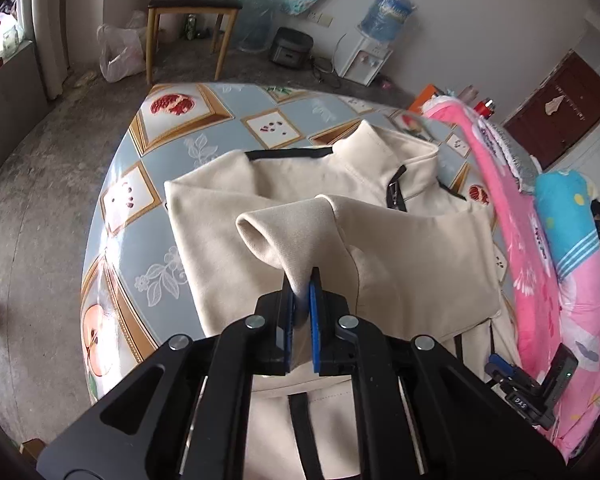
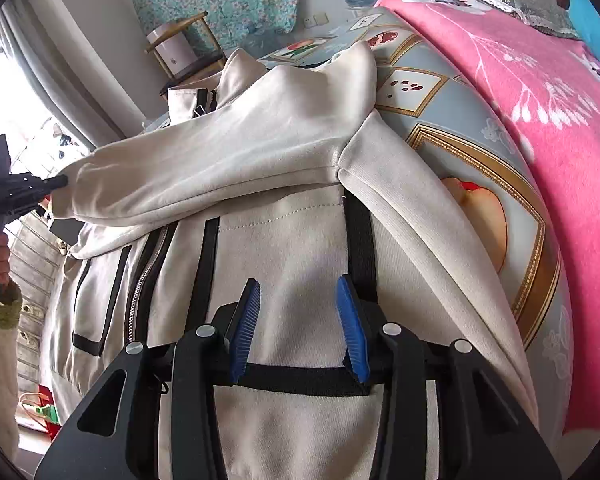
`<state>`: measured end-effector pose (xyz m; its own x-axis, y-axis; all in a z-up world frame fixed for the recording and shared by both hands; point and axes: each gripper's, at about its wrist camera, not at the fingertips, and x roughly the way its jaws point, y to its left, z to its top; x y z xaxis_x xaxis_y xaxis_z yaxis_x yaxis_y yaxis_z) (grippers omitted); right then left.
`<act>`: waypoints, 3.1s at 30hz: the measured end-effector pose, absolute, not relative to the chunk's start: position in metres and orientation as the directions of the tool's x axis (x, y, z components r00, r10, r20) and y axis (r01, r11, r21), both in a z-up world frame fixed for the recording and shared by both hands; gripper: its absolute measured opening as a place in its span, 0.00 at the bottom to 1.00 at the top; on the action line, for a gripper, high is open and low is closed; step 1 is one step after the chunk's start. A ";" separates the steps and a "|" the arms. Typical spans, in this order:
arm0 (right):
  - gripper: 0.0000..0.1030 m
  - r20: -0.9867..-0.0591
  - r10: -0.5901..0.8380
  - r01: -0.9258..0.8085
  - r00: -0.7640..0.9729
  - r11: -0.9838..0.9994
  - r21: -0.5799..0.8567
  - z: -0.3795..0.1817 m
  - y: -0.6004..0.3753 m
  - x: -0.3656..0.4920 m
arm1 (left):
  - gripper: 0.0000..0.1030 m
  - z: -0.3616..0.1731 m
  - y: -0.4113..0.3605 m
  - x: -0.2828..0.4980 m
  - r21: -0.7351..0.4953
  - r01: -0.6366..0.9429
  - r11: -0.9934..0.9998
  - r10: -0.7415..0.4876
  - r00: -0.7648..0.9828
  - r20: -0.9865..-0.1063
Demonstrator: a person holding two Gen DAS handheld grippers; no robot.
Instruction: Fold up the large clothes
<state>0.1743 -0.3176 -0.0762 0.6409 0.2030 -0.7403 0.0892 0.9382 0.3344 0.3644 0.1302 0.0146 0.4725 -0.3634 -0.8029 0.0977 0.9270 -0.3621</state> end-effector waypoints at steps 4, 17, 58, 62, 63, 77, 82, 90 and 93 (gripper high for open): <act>0.38 -0.746 0.195 0.085 0.637 0.944 0.319 -0.076 -0.315 0.175 | 0.13 -0.028 0.130 0.376 -0.238 0.043 0.970 -0.236 0.383 -0.893; 0.40 -0.745 0.278 0.070 0.606 0.915 0.398 -0.031 -0.322 0.182 | 0.28 0.006 0.098 0.356 -0.056 0.200 0.978 -0.165 0.586 -0.793; 0.34 -0.855 0.046 -0.113 0.517 0.994 -0.014 -0.047 -0.254 0.327 | 0.34 -0.058 0.087 0.350 -0.087 0.218 0.972 -0.190 0.511 -0.839; 0.42 -0.849 0.046 -0.062 0.526 0.998 0.015 -0.035 -0.261 0.316 | 0.33 -0.050 0.095 0.344 -0.073 0.179 0.981 -0.156 0.510 -0.846; 0.42 -0.846 0.064 -0.063 0.529 0.997 0.036 -0.031 -0.261 0.310 | 0.33 -0.044 0.097 0.338 -0.068 0.182 0.981 -0.155 0.522 -0.839; 0.66 -0.836 0.111 -0.022 0.537 0.993 0.118 -0.028 -0.224 0.130 | 0.54 -0.035 0.074 0.202 -0.098 0.232 0.968 -0.208 0.519 -0.829; 0.69 -0.848 0.068 0.000 0.525 0.997 0.081 -0.041 -0.206 0.102 | 0.54 -0.043 0.060 0.161 -0.073 0.258 0.963 -0.207 0.544 -0.813; 0.81 -0.831 0.020 0.031 0.556 0.999 0.045 -0.049 -0.198 0.074 | 0.62 -0.057 0.066 0.131 -0.030 0.243 0.970 -0.156 0.519 -0.841; 0.83 -0.843 0.008 0.031 0.537 0.999 0.029 -0.063 -0.198 0.076 | 0.64 -0.063 0.070 0.127 -0.017 0.212 0.977 -0.127 0.516 -0.847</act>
<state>0.0757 -0.1982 -0.0629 0.5373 0.0076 -0.8434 0.0308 0.9991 0.0286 0.1265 0.0696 -0.0629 0.5163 -0.1269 -0.8469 0.2115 0.9772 -0.0175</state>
